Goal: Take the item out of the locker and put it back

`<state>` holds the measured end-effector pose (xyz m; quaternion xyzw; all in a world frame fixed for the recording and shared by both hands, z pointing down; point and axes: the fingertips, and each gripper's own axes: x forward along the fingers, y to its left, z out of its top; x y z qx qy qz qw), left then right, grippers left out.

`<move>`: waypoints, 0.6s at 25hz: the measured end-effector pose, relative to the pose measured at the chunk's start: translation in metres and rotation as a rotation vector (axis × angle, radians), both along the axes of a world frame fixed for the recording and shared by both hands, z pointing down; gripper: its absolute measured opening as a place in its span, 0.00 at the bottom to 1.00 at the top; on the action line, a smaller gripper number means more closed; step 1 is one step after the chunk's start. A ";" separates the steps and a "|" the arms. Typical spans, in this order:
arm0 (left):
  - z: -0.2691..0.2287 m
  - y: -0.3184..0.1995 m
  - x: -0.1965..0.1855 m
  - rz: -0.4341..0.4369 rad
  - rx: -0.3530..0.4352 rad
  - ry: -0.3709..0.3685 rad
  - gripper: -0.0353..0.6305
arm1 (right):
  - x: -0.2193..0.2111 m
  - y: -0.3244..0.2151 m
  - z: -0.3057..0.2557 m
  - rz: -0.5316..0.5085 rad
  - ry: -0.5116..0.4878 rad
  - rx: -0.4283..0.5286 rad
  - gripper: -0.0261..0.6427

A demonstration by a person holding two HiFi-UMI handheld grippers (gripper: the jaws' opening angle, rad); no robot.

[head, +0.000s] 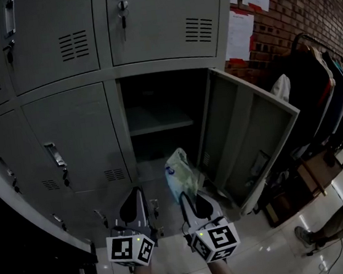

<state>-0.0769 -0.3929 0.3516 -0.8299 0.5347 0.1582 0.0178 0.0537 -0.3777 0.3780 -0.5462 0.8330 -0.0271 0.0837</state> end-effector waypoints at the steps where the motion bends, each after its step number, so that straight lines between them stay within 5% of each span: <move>1: -0.001 0.000 0.001 0.002 0.002 -0.001 0.06 | 0.001 -0.001 -0.001 0.003 0.000 0.000 0.16; 15: -0.002 -0.003 0.003 0.012 0.002 0.000 0.06 | 0.003 -0.004 0.000 0.001 -0.012 -0.016 0.16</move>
